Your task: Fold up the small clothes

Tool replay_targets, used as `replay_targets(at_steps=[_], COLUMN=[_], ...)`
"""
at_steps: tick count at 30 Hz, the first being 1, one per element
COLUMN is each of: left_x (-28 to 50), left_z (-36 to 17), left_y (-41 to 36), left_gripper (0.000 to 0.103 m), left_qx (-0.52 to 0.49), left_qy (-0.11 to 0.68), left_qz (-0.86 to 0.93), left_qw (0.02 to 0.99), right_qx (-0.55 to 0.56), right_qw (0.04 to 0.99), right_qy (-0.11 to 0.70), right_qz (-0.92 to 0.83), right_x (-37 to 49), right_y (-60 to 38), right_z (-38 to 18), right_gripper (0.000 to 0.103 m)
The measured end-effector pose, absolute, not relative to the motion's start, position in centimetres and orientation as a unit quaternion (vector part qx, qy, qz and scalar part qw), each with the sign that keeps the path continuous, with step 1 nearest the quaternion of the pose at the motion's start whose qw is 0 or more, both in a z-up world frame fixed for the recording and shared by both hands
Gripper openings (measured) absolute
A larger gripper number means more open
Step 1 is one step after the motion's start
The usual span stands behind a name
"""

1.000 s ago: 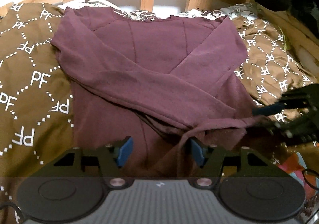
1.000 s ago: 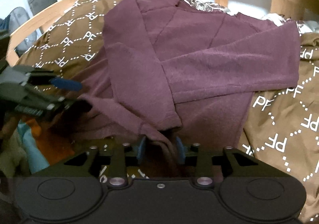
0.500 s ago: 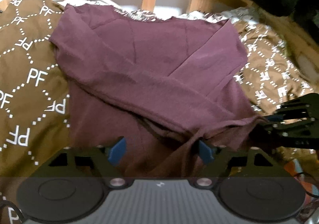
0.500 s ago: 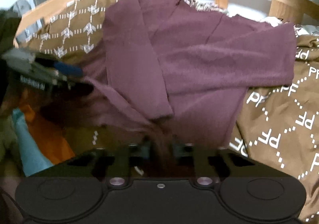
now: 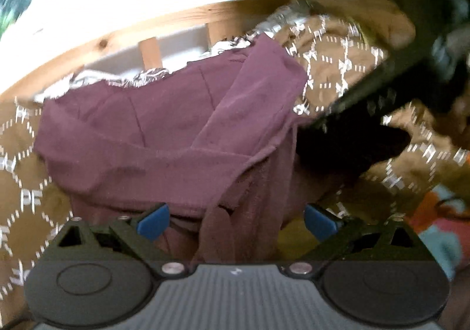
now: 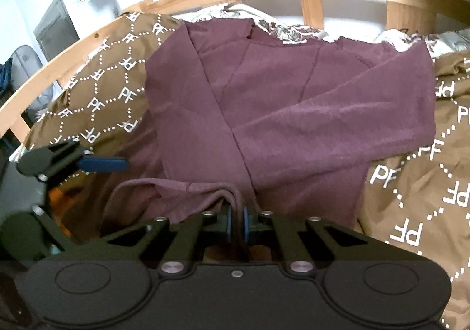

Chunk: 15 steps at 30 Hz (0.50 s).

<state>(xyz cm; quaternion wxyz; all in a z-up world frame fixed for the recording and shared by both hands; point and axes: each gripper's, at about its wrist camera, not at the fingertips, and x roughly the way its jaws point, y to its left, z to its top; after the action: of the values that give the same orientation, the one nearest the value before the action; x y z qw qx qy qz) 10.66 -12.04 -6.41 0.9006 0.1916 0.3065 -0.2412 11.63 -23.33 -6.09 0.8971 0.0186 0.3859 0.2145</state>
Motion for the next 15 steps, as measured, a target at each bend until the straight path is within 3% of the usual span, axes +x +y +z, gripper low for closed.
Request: replay_targets(at_steps=[9,15], left_x=[12.6,10.7], left_z=[-7.3,-5.4], left_y=[-12.0,-9.7], left_gripper=[0.087,0.083], left_qx=[0.213,0.207], left_qy=[0.366,0.359], left_qz=[-0.147,-0.12], left_qw=[0.894,0.902], right_qx=[0.026,0.004], right_qw=[0.907,0.917], right_qy=[0.355,0.338], right_qz=[0.223,0.212], right_x=[10.4,9.6], right_y=[-23.7,-23.9], right_z=[-4.6,-4.2], right_gripper=[0.008,0.008])
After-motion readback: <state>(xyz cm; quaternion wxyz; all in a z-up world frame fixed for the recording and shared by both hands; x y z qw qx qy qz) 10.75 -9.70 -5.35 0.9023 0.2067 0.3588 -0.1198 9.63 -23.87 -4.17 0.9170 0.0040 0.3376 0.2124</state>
